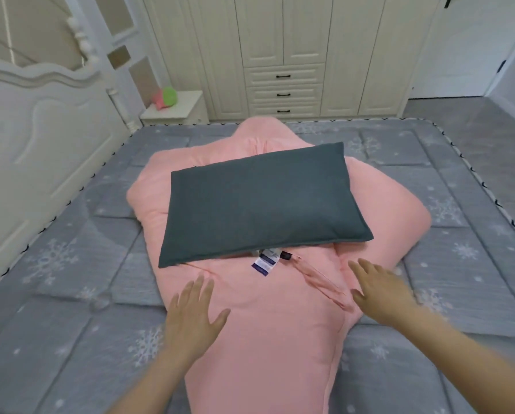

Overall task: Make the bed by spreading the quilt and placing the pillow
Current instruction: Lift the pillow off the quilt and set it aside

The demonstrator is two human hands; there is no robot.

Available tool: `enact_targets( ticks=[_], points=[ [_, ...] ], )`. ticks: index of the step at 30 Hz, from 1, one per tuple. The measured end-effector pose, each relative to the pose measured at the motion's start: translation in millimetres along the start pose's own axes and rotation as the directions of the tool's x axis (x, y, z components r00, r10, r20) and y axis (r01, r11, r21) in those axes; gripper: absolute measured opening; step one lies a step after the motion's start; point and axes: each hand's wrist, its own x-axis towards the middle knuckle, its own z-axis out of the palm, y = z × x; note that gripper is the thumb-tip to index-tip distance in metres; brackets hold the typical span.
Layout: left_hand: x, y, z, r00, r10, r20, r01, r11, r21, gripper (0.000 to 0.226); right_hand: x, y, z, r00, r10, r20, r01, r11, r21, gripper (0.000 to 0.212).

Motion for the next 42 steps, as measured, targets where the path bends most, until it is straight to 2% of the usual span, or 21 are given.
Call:
enact_targets(
  ticks=[7, 12, 15, 20, 24, 27, 30, 33, 36, 38, 42],
  points=[
    [68.6, -33.7, 47.2, 0.999, -0.01, -0.04, 0.009, 0.999, -0.044, 0.076, 58.4, -52.5, 61.0, 0.985, -0.113, 0.127, 0.113, 0.994, 0.009, 0.061],
    [100.9, -64.4, 90.9, 0.998, -0.018, 0.054, 0.016, 0.999, 0.037, 0.072, 84.9, -82.7, 108.7, 0.961, -0.164, 0.221, 0.186, 0.979, -0.08, 0.063],
    [117.9, -75.9, 106.3, 0.998, -0.043, 0.04, 0.042, 0.999, 0.02, 0.07, 101.0, -98.8, 124.5, 0.965, -0.227, 0.128, 0.238, 0.968, -0.082, 0.07],
    [152.7, -80.2, 113.9, 0.999, -0.03, -0.015, 0.03, 0.999, -0.014, 0.073, 148.8, -116.3, 118.9, 0.967, -0.247, -0.064, 0.235, 0.96, -0.153, 0.078],
    [180.1, -76.4, 110.0, 0.998, -0.007, -0.06, 0.005, 0.999, -0.034, 0.081, 185.5, -121.5, 105.2, 0.95, -0.212, -0.231, 0.174, 0.969, -0.177, 0.078],
    [202.9, -69.7, 105.3, 0.995, 0.048, -0.092, -0.045, 0.998, 0.04, 0.091, 207.2, -119.2, 103.5, 0.931, -0.164, -0.327, 0.098, 0.973, -0.209, 0.085],
    [229.0, -59.8, 103.9, 0.99, 0.098, -0.105, -0.088, 0.992, 0.095, 0.1, 229.5, -118.0, 96.7, 0.953, -0.074, -0.295, 0.004, 0.973, -0.231, 0.102],
    [250.7, -51.4, 112.9, 0.992, 0.089, -0.091, -0.079, 0.991, 0.109, 0.104, 246.2, -114.1, 89.4, 0.969, -0.048, -0.242, -0.022, 0.959, -0.282, 0.105],
    [267.5, -48.4, 131.3, 0.996, 0.084, -0.037, -0.076, 0.982, 0.171, 0.094, 260.2, -106.8, 91.5, 0.986, -0.084, -0.147, 0.025, 0.932, -0.362, 0.102],
    [267.5, -47.8, 142.8, 0.995, 0.095, 0.003, -0.094, 0.976, 0.194, 0.082, 262.3, -103.5, 99.3, 0.993, -0.106, -0.048, 0.078, 0.912, -0.404, 0.088],
    [259.0, -58.7, 155.8, 0.983, 0.125, -0.133, -0.111, 0.988, 0.109, 0.042, 261.2, -98.7, 116.2, 0.981, -0.154, -0.117, 0.097, 0.914, -0.394, 0.057]
  ],
)
